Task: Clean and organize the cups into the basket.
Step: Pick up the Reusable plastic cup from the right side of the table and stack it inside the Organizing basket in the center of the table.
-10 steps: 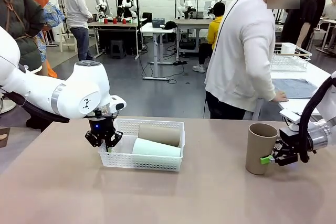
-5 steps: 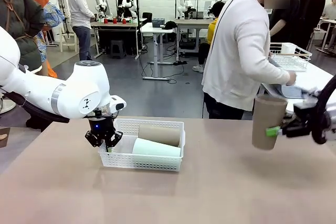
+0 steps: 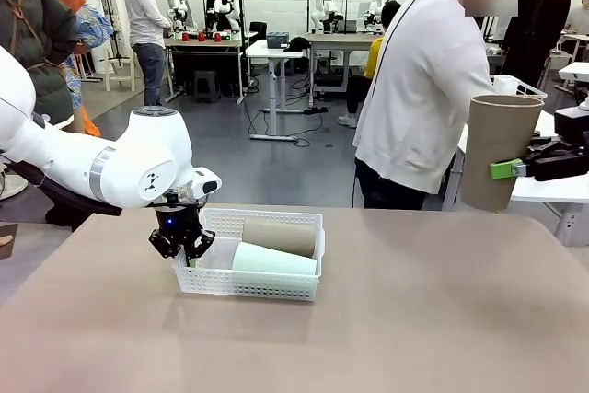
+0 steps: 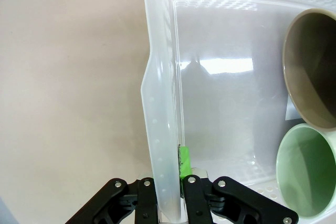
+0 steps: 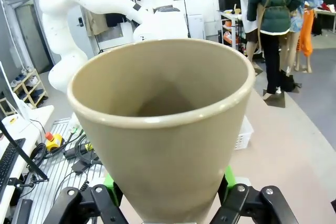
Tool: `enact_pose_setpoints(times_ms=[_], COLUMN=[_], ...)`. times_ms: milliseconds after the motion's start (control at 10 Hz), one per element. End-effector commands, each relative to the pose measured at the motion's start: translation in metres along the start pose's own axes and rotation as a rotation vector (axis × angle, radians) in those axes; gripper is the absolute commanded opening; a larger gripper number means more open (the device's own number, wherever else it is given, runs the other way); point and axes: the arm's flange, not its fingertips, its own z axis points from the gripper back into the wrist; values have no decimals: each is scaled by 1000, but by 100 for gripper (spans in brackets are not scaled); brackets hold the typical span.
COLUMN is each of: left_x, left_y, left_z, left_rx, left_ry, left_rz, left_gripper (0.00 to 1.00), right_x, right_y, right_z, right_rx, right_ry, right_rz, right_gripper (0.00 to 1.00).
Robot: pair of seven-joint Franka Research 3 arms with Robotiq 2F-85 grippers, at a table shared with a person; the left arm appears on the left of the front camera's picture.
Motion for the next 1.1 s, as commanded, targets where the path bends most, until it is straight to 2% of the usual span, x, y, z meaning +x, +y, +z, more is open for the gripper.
enact_pose_setpoints(times_ms=[0,500,600,800,1000], left_x=[-1,-1,-1,-1,-1], left_y=[0,0,0,0,0], left_z=[-2,-2,-2,-2,-2], left_rx=[2,2,2,2,2], left_ry=[3,3,3,3,3], left_rz=[-2,-2,-2,-2,-2], left_gripper=[0,0,0,0,0], right_x=[-8,-8,-8,44,89], right_y=[-5,-5,-4,-8,-31], right_z=[-1,-1,-2,-60,-123], right_rx=[5,5,6,59,115], right_ry=[-4,-4,0,246,430], right_rz=[-5,-5,-16,13,-47], right_gripper=[0,0,83,83,83])
